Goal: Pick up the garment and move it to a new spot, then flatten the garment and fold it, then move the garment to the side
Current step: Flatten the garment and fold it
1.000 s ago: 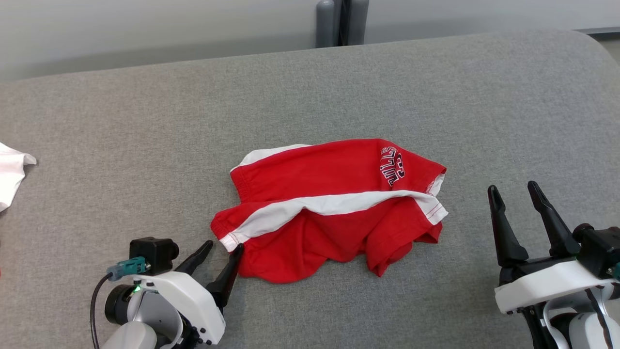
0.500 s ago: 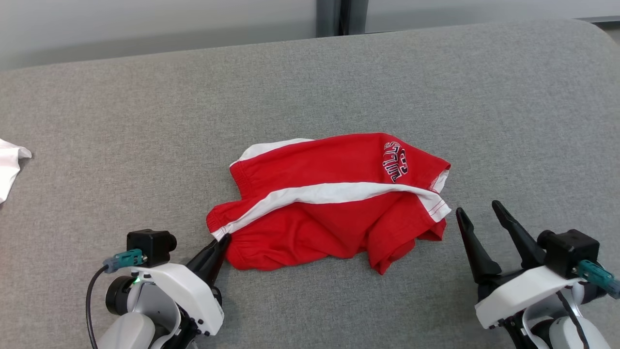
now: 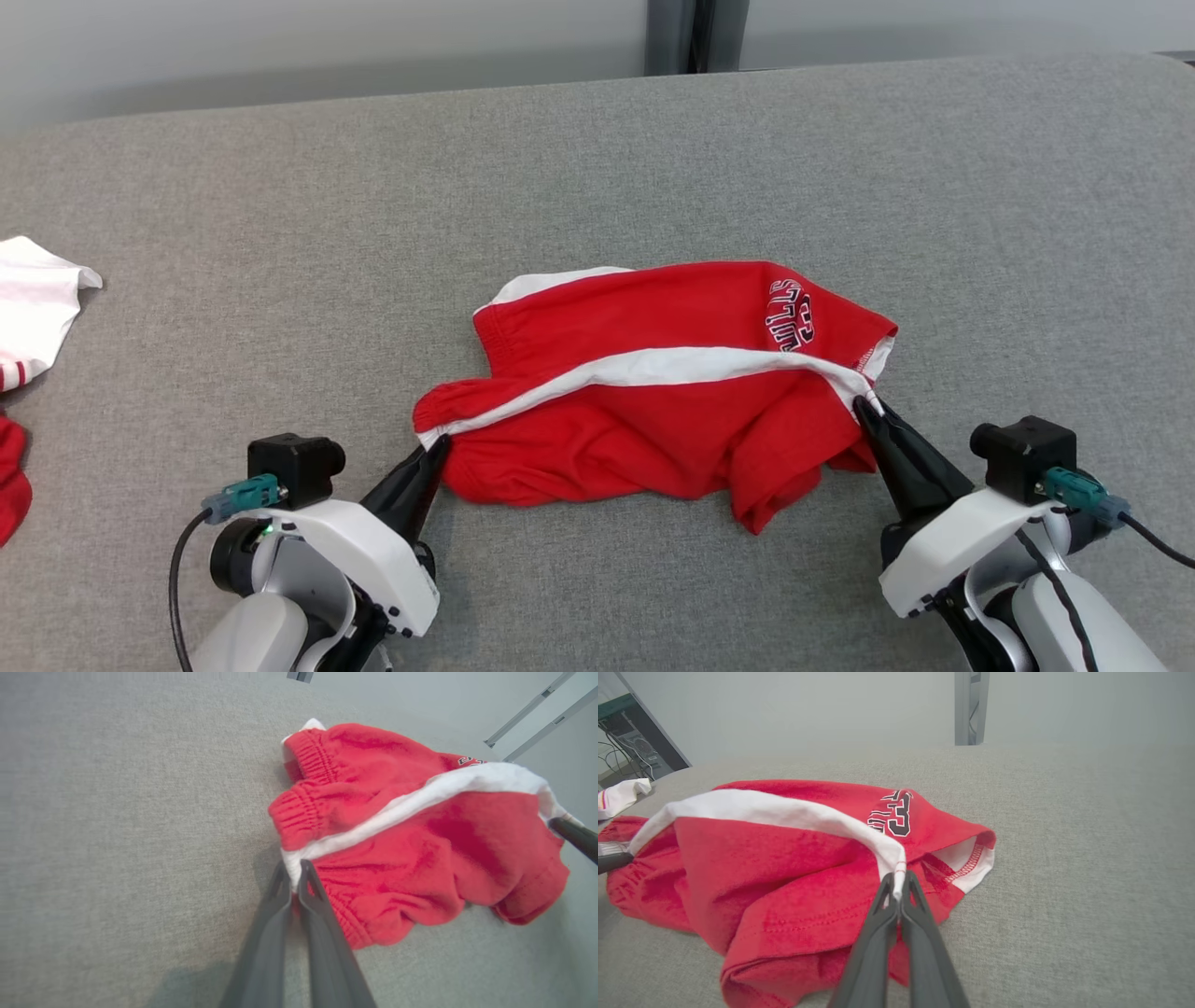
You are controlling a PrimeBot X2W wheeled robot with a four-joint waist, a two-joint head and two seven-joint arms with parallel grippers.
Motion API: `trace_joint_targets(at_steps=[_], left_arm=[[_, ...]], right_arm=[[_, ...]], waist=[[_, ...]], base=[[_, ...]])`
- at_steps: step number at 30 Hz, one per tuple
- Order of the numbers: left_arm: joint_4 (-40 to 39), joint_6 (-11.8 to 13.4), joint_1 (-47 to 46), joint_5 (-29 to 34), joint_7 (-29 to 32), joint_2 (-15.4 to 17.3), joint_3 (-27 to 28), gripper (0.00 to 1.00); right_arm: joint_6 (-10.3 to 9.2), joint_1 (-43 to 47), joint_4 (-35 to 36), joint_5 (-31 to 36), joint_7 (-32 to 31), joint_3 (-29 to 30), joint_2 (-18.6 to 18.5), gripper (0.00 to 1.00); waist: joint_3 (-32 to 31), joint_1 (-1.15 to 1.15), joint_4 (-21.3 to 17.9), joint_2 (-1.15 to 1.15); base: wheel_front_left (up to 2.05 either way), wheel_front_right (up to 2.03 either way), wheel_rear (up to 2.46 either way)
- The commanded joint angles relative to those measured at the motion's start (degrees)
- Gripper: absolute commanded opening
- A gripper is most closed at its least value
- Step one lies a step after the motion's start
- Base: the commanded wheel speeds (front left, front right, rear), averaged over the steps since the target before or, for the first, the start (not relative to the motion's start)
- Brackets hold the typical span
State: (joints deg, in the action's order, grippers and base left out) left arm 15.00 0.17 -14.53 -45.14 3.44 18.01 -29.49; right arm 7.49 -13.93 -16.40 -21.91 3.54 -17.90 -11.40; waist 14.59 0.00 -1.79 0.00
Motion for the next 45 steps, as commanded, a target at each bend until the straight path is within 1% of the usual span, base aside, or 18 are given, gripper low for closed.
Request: trace_joint_targets(at_steps=[1,6,10,14,18,19,21,24,30,34,38,41,43,45], left_arm=[[-0.9,0.5,-1.2,0.7,-0.9,0.6,0.5,0.00],[-5.4,1.5,-1.8,1.3,-2.6,1.5,1.9,0.00],[-11.2,2.3,-2.6,1.2,-3.1,2.9,3.6,0.00],[-17.9,3.1,-4.2,1.2,-2.9,4.6,5.8,0.00],[-24.0,3.8,-6.8,1.1,-1.9,6.3,7.8,0.00],[-24.0,3.8,-6.8,1.1,-1.9,6.3,7.8,0.00],[-26.9,4.6,-8.0,1.7,-1.7,7.0,8.7,0.00],[-31.0,5.9,-9.6,2.9,-1.1,8.1,10.0,0.00],[-36.7,8.1,-10.9,4.4,0.5,9.9,11.5,0.00],[-38.0,8.6,-11.4,4.6,0.9,10.2,11.6,0.00],[-36.9,8.5,-13.0,5.2,0.8,10.0,11.4,0.00],[-33.7,7.2,-16.1,5.2,1.0,9.5,10.7,0.00],[-29.9,6.8,-19.4,5.8,1.0,9.4,10.8,0.00],[-25.2,6.2,-23.1,5.5,0.7,8.2,10.7,0.00]], right_arm=[[0.01,-1.1,0.3,-0.8,1.3,-0.4,-0.8,0.00],[0.01,-1.5,4.3,-2.2,4.0,0.8,-1.9,0.00],[0.01,-2.6,10.1,-3.4,5.8,4.1,-2.6,0.00],[0.01,-4.7,16.9,-4.6,6.0,7.8,-3.1,0.00],[0.01,-7.5,23.3,-5.3,4.5,11.1,-3.5,0.00],[0.01,-7.5,23.3,-5.3,4.5,11.1,-3.5,0.00],[0.01,-8.9,26.5,-5.0,3.5,12.5,-3.8,0.00],[0.00,-10.6,30.3,-5.5,1.6,14.7,-3.3,0.00],[0.00,-11.8,35.5,-6.3,-2.2,17.4,-2.1,0.00],[0.00,-11.5,36.1,-6.6,-3.6,18.2,-1.1,0.00],[0.00,-13.4,33.8,-7.8,-4.4,18.0,-0.7,0.00],[0.00,-16.4,28.9,-8.5,-4.3,17.5,-1.6,0.00],[0.00,-19.7,24.6,-9.1,-4.2,17.1,-2.2,0.00],[-0.01,-23.7,19.7,-9.6,-3.6,16.2,-2.8,0.00]], waist=[[-0.2,0.00,0.1,0.00],[-1.0,0.00,0.0,0.00],[-1.8,0.00,-0.2,0.00],[-2.5,0.00,-0.3,0.00],[-3.1,0.00,-0.1,0.00],[-3.1,0.00,-0.1,0.00],[-3.4,0.00,0.0,0.00],[-4.0,0.00,0.1,0.00],[-4.3,0.00,0.3,0.00],[-3.8,0.00,0.4,0.00],[-2.5,0.00,0.3,0.00],[-1.0,0.00,0.4,0.00],[0.4,0.00,0.5,0.00],[1.8,0.00,0.6,0.00]], base=[[0.00,0.00,0.00],[0.00,0.00,0.00],[0.00,0.00,0.00],[0.00,0.00,0.00],[0.00,0.00,0.00],[0.00,0.00,0.00],[0.00,0.00,0.00],[0.00,0.00,0.00],[0.00,0.00,0.00],[0.00,0.00,0.00],[0.00,0.00,0.00],[0.00,0.00,0.00],[0.00,0.00,0.00],[0.00,0.00,0.00]])
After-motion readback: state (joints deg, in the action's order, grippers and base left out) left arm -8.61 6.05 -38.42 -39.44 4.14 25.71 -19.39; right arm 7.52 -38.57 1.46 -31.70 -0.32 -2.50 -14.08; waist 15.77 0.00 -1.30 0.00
